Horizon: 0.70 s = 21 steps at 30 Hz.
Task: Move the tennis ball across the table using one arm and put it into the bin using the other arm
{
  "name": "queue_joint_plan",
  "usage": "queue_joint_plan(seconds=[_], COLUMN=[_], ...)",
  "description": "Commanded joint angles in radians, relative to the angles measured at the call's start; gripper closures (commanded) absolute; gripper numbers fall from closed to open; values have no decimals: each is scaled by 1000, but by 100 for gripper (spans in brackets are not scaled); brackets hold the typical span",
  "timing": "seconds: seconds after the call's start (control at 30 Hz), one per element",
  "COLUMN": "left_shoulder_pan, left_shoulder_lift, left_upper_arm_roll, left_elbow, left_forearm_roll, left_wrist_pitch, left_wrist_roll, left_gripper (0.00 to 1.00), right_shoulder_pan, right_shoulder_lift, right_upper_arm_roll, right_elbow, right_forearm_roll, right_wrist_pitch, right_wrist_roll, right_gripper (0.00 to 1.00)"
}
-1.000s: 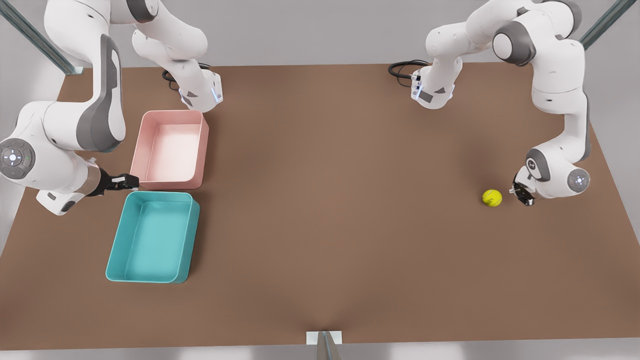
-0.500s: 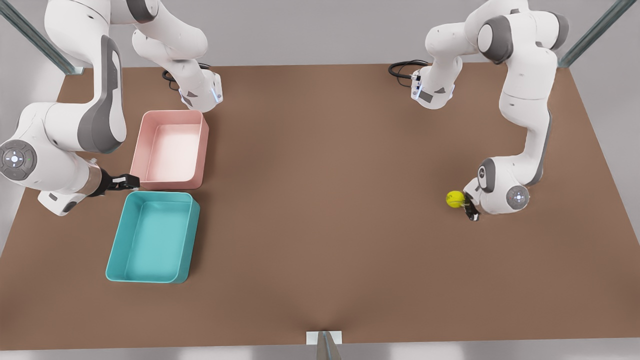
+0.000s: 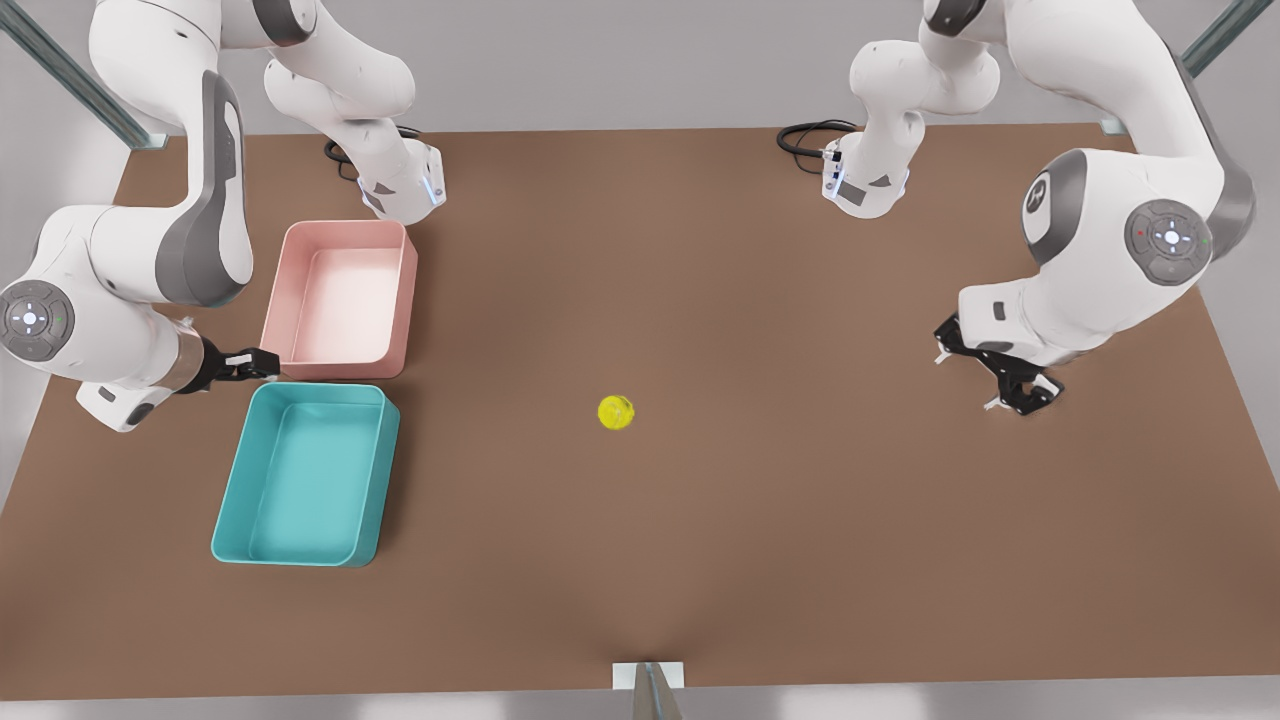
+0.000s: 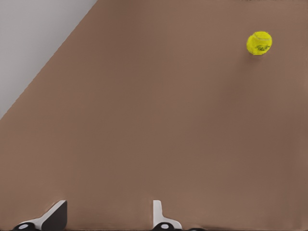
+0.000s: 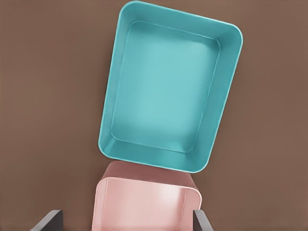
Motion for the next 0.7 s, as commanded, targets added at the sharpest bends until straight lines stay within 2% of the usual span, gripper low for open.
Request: queue_joint_plan(seconds=[0.0, 0.3, 0.5, 0.67], left_shoulder_pan=[-1, -7, -6, -4], left_shoulder_lift=[-3, -1, 2, 13], left_upper_arm_roll=[-34, -41, -40, -40], left_elbow=[5, 12, 12, 12], left_forearm_roll=[-30, -46, -46, -44], left_wrist_pitch=[-223, -226, -243, -242], left_wrist_roll=[-1206, -1111, -1111, -1111], left_gripper=[0, 0, 0, 0], right_shoulder_pan=[0, 0, 299, 453], right_shoulder_lift=[-1, 7, 273, 384], right_upper_arm_roll=[0, 0, 11, 11], right_elbow=[0, -1, 223, 166], right_forearm_roll=[2, 0, 47, 143], right_wrist_pitch=[-1, 1, 51, 324], right_wrist_roll=[-7, -7, 419, 737], right_gripper=[0, 0, 0, 0])
